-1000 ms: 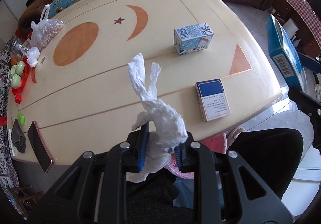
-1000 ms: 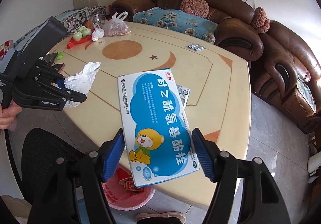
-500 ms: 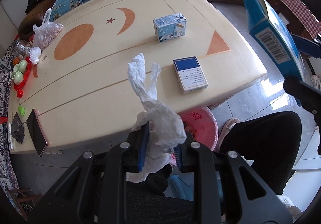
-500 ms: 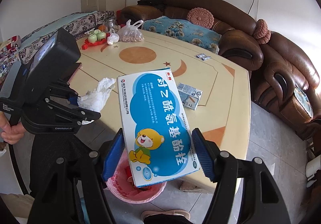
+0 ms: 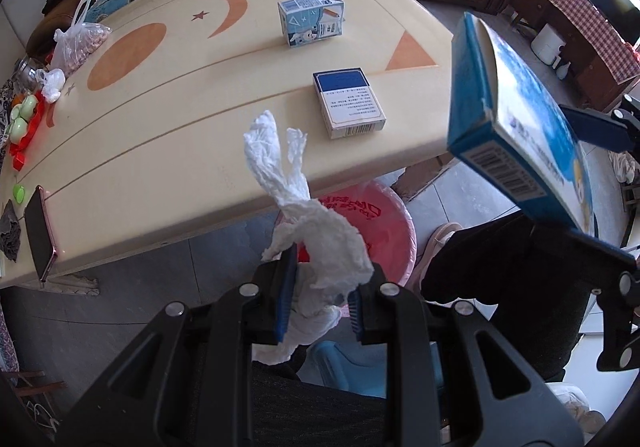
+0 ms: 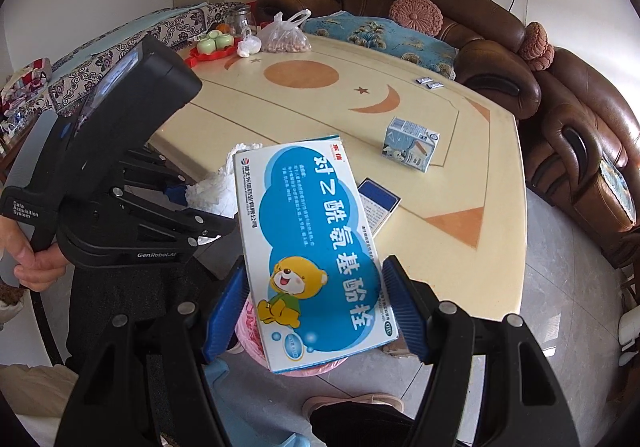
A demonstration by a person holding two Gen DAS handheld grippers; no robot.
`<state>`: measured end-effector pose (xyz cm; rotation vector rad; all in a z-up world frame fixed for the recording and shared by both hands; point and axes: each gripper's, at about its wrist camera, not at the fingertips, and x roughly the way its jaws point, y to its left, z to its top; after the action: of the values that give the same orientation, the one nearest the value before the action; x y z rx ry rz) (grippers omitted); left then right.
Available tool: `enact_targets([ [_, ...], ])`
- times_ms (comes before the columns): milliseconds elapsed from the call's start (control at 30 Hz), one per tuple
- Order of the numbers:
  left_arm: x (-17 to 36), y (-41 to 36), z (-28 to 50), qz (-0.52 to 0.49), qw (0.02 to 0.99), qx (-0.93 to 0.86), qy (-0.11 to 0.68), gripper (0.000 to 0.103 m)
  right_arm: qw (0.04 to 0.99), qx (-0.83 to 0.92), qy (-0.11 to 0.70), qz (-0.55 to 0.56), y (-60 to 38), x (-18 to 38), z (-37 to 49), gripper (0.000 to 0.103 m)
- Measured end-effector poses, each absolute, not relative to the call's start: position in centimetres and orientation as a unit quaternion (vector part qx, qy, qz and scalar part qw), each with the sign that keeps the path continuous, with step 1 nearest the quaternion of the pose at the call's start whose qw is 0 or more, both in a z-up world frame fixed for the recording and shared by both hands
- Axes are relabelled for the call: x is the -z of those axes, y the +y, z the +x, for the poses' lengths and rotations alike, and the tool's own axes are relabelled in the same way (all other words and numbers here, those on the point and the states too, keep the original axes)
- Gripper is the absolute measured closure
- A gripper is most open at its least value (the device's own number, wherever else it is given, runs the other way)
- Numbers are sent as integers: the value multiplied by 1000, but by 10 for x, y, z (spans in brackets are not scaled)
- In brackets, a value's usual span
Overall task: Collect trash
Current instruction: 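Carry the plastic bag and medicine box with both tools over the bin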
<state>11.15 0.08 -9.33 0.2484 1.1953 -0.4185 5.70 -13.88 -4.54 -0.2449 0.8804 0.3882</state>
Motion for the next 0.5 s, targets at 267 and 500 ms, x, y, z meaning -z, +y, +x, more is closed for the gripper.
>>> enact_targets([
  [267,129,-7,98,128,794,186,564,79,873,-175,439,-119,-140,83,46,37],
  [500,162,-12,93,129,781,186,582,79,865,-173,456,-119,-137,118,41,37],
])
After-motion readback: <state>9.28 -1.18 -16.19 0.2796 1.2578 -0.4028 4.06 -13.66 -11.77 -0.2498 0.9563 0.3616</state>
